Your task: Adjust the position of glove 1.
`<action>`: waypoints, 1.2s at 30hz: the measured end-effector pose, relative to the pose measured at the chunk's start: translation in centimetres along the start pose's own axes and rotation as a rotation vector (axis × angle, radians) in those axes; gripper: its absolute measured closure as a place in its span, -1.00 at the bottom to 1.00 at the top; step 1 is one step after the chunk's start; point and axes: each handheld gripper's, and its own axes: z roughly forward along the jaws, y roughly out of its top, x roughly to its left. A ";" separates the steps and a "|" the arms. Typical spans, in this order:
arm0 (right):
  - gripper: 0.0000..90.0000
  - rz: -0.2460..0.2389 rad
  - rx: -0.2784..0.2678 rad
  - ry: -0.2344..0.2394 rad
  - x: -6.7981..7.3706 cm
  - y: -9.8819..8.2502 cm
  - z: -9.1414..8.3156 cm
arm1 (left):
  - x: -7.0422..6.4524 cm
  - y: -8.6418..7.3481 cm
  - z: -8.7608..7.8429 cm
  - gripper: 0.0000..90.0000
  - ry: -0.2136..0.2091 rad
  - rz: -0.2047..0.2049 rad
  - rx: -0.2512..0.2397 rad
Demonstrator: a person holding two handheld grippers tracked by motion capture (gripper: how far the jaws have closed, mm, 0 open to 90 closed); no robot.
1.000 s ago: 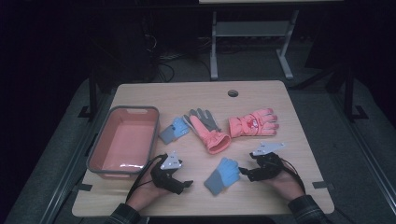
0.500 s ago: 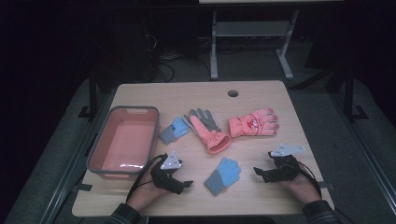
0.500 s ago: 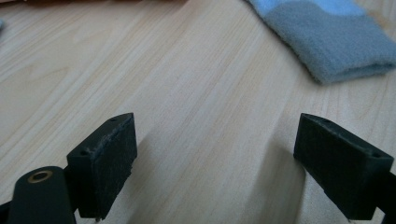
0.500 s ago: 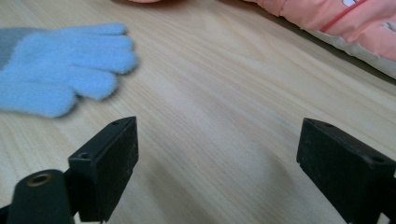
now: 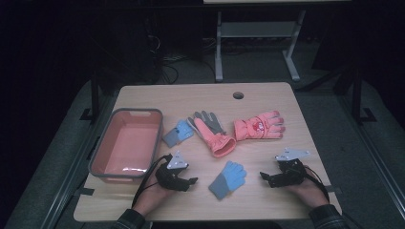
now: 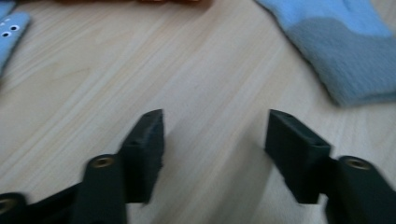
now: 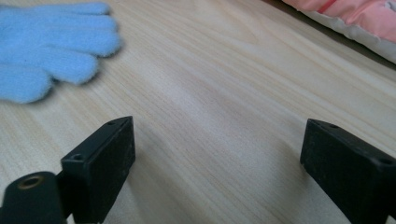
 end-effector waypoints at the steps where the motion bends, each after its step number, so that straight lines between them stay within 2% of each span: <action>1: -0.80 0.016 -0.001 0.007 -0.1 -0.1 0.0 | 0.0 0.3 0.0 0.01 0.008 -0.001 0.016; 5: -0.82 0.018 -0.014 0.014 -0.3 -0.2 0.1 | -0.3 1.3 0.3 0.53 0.010 -0.002 0.051; 6: -0.82 0.019 -0.014 0.014 -0.3 -0.2 0.1 | -0.4 1.6 0.5 0.77 0.016 0.000 0.064; 7: -0.82 0.019 -0.014 0.014 -0.3 -0.2 0.1 | -0.4 1.9 0.7 0.77 0.020 -0.004 0.070; 9: -0.83 0.019 -0.013 0.014 -0.3 -0.2 0.1 | -0.2 2.8 1.0 0.98 0.013 -0.021 0.075; 14: -0.82 0.020 -0.013 0.014 -0.3 -0.2 0.1 | 0.7 4.7 1.5 0.99 0.043 -0.065 0.048; 17: -0.82 0.020 -0.013 0.015 -0.3 -0.2 0.1 | 2.1 5.9 1.9 0.99 0.059 -0.098 0.014; 19: -0.83 0.019 -0.013 0.014 -0.3 -0.2 0.1 | 3.0 6.6 2.1 0.99 0.079 -0.099 0.004; 21: -0.83 0.020 -0.013 0.015 -0.3 -0.2 0.1 | 3.9 7.1 2.5 0.99 0.091 -0.123 -0.006; 22: -0.83 0.020 -0.013 0.015 -0.3 -0.2 0.1 | 4.3 7.4 2.7 0.99 0.107 -0.122 -0.007; 24: -0.82 0.020 -0.013 0.015 -0.3 -0.2 0.1 | 5.0 7.7 3.1 0.99 0.120 -0.151 -0.023; 29: -0.82 0.020 -0.014 0.015 -0.3 -0.2 0.1 | 6.9 8.6 3.9 0.99 0.173 -0.181 -0.024; 32: -0.83 0.020 -0.014 0.015 -0.3 -0.2 0.1 | 7.8 8.8 4.8 0.99 0.190 -0.194 -0.013; 36: -0.82 0.019 -0.014 0.015 -0.3 -0.2 0.1 | 8.5 9.2 6.1 0.99 0.189 -0.206 -0.002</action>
